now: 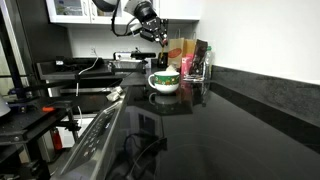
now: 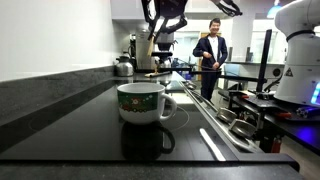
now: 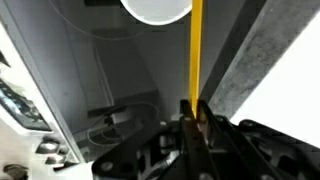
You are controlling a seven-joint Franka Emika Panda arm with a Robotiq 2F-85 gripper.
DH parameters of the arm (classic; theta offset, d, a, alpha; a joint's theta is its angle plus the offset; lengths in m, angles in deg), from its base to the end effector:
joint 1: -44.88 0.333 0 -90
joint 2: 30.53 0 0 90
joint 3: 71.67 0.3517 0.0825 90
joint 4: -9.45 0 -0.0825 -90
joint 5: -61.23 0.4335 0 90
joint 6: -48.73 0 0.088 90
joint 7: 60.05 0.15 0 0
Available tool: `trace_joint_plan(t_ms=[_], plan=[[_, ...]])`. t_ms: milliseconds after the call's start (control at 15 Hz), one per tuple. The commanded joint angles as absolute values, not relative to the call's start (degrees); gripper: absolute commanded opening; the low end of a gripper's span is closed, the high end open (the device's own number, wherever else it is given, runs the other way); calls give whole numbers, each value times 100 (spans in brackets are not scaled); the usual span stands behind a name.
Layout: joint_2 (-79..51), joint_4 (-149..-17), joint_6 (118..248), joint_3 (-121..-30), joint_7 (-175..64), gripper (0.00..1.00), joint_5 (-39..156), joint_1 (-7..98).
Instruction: Put the pencil into the mug
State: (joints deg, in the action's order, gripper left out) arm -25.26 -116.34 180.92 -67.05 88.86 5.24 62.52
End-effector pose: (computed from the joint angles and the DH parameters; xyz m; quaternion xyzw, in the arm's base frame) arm 0.5731 0.1878 0.3220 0.6754 -0.6503 0.3474 0.0169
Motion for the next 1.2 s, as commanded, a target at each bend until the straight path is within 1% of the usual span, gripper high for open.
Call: trace_joint_plan(t_ms=[0, 200, 533, 800, 867, 933, 1000, 1067, 1133], plan=[[-2341, -11150, 17317, -6490, 8876, 3, 213, 6121], [-2082, -11023, 16946, -6403, 8885, 3, 83, 6126], [-1332, -10997, 16853, -6254, 8885, 3, 42, 6265], [-1127, -10837, 16943, -6626, 8884, 3, 9, 6623], [-1128, -10825, 16999, -6680, 8883, 37, 28, 6671], [-1124, -10847, 17050, -6685, 8883, 38, 45, 6679], [-1133, -10886, 17102, -6653, 8883, 44, 73, 6661], [-1137, -10954, 17188, -6406, 8883, 51, 45, 6446], [-1145, -10970, 17239, -6357, 8814, 58, 183, 6415]])
